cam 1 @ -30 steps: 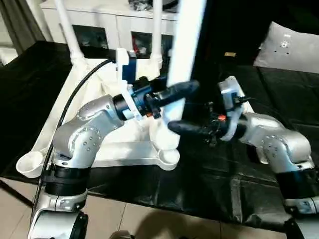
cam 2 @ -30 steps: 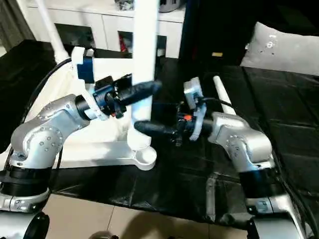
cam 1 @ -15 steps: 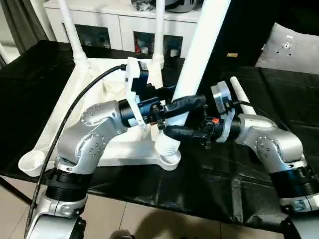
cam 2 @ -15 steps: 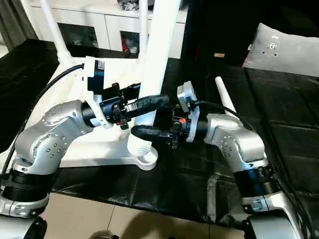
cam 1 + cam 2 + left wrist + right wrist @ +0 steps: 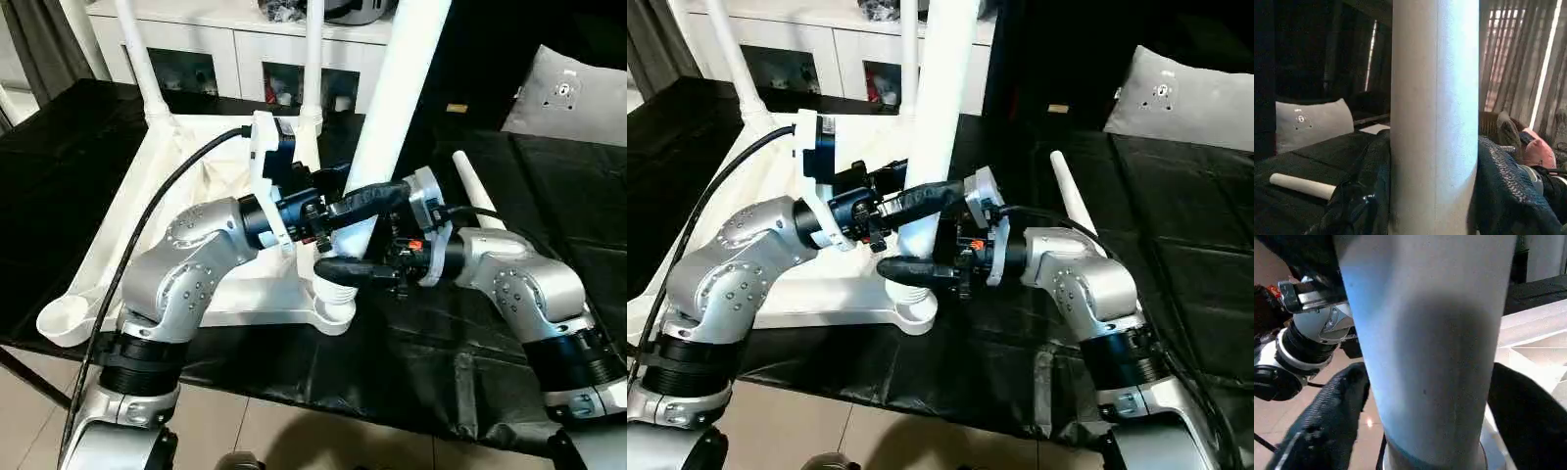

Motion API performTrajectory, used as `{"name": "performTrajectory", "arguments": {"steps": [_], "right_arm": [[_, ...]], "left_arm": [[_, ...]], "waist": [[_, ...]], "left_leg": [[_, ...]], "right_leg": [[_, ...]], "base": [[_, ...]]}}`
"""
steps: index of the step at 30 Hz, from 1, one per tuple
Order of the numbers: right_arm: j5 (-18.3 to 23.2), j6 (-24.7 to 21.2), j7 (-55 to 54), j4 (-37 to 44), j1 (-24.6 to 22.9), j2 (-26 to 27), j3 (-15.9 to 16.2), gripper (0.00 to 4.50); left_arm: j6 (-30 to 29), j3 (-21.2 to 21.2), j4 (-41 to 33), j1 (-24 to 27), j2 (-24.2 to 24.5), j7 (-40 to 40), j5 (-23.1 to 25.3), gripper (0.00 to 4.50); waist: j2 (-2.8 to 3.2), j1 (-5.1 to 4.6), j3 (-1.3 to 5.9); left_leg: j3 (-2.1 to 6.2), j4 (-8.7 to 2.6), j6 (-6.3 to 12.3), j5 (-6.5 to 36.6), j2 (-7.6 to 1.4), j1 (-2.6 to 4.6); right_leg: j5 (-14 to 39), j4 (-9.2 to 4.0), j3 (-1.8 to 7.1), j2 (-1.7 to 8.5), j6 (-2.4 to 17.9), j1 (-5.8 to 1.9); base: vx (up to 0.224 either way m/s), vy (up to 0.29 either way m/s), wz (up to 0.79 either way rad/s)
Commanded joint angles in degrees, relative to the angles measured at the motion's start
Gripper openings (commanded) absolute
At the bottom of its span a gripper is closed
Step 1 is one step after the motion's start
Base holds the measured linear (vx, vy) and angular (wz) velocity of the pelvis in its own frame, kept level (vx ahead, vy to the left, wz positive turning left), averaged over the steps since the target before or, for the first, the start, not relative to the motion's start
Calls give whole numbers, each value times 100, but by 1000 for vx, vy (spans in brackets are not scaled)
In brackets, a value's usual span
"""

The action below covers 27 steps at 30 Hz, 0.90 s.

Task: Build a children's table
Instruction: Pick table leg

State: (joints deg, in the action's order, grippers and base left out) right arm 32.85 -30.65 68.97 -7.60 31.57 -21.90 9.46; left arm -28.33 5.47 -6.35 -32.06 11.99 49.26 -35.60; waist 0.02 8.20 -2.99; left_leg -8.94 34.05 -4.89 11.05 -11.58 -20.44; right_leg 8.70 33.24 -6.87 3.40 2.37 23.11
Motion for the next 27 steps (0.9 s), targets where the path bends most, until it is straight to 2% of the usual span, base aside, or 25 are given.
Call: {"name": "performTrajectory", "arguments": {"steps": [1, 6, 9, 18, 19, 20, 21, 27], "right_arm": [[-16, 35, 34, -38, 81, -2, 10, 335], [-30, 16, 73, -43, 76, 15, -10, 305], [-40, 7, 73, -45, 72, 15, -10, 269], [-123, 52, -27, -30, 1, 57, 1, 205], [-157, 81, -69, -39, -11, 74, 5, 198], [-195, 112, -126, -57, -18, 97, 9, 198], [-240, 149, -188, -85, -20, 126, 18, 195], [-487, 380, -510, -261, -50, 355, 94, 193]], "left_arm": [[75, 59, -23, -96, -18, -23, 60, 188], [74, 65, -20, -91, -29, -13, 73, 188], [77, 56, 0, -103, -30, -10, 85, 188], [-77, -2, 151, -162, -115, -476, 277, 188], [-128, -24, 158, -172, -152, -511, 231, 223], [-184, -15, 124, -167, -165, -486, 171, 223], [-222, 8, 57, -144, -175, -424, 99, 257], [-292, 87, -266, 10, -476, -469, -211, 306]], "waist": [[-75, 4, 429], [-73, 3, 434], [-68, 3, 436], [-53, -2, 439], [-49, 0, 440], [-56, 1, 443], [-58, 2, 443], [-46, -7, 440]], "left_leg": [[-18, -324, 303, 436, -147, -18], [-16, -322, 306, 414, -152, -15], [-16, -321, 303, 415, -151, -16], [-12, -316, 274, 439, -157, -13], [-12, -314, 277, 439, -151, -16], [-14, -313, 278, 428, -152, -14], [-19, -310, 287, 425, -145, -14], [-13, -314, 259, 452, -156, -18]], "right_leg": [[1940, -369, 319, 468, 339, -375], [1886, -361, 321, 464, 360, -373], [1871, -361, 321, 464, 370, -376], [1808, -352, 319, 459, 403, -378], [1807, -353, 318, 460, 404, -382], [1788, -350, 320, 463, 415, -381], [1812, -358, 319, 462, 415, -376], [1818, -361, 318, 472, 442, -380]], "base": [[0, 0, 0], [0, 0, 0], [0, 0, 0], [0, 0, 0], [0, 0, 0], [0, 0, 0], [0, 0, 0], [0, 0, 0]]}}
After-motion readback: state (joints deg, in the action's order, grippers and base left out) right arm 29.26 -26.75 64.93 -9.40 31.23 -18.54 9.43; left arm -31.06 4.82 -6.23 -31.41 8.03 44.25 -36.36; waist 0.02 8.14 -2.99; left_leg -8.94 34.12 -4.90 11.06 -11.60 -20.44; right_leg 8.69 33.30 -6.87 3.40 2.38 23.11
